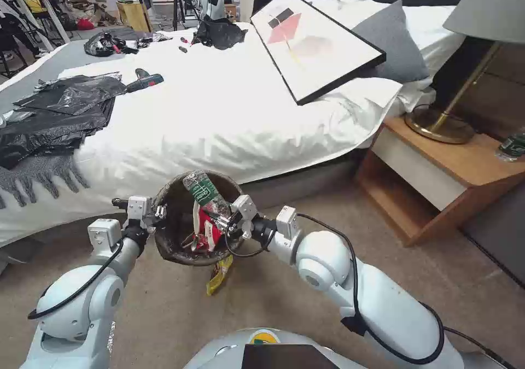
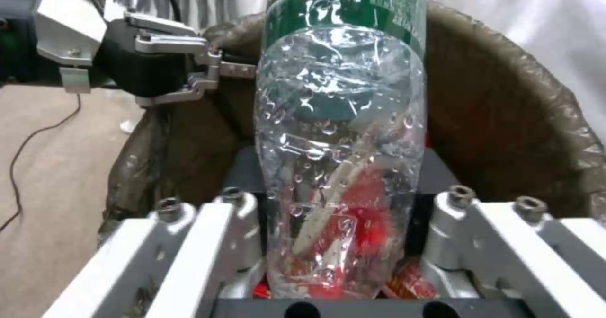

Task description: Pick up the trash bin, then pick up the garbage from the floor and place it into the trash bin.

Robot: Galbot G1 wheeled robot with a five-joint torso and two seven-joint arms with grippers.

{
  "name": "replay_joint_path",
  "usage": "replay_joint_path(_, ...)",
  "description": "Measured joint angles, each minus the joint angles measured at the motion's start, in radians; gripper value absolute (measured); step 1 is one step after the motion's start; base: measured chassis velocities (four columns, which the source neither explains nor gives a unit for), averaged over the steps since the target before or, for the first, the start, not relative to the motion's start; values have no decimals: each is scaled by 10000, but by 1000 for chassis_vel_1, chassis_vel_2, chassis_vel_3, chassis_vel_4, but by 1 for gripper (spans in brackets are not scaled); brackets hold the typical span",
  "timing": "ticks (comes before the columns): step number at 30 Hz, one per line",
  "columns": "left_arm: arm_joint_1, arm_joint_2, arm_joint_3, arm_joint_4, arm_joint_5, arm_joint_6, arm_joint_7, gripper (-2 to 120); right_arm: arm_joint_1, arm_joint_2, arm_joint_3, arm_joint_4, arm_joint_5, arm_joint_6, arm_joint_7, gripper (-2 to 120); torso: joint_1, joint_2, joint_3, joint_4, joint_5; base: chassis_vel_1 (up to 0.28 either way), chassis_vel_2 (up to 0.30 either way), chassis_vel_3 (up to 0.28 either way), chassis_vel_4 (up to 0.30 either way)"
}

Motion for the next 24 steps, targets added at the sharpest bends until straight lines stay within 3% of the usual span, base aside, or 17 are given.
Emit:
replay_joint_path(12,8,-15,-8,-48,0,-5,0,3,54,186,-97,-29,-91,-12,197,76,0,0,0,0,0,0,0,0,0)
replay_joint_path(15,24,-19,-12,-65,-1,-5,2,3,55,268,-101,-15,-116,-14,227,91,0,0,0,0,0,0,0,0,0)
replay_joint_path(19,29,-19,-12,-90,0,-5,1,3,66,336,-102,-8,-142,-14,244,100,0,0,0,0,0,0,0,0,0)
replay_joint_path(24,23,-25,0,-98,0,-5,2,3,72,343,-55,35,-153,-10,286,100,0,0,0,0,0,0,0,0,0)
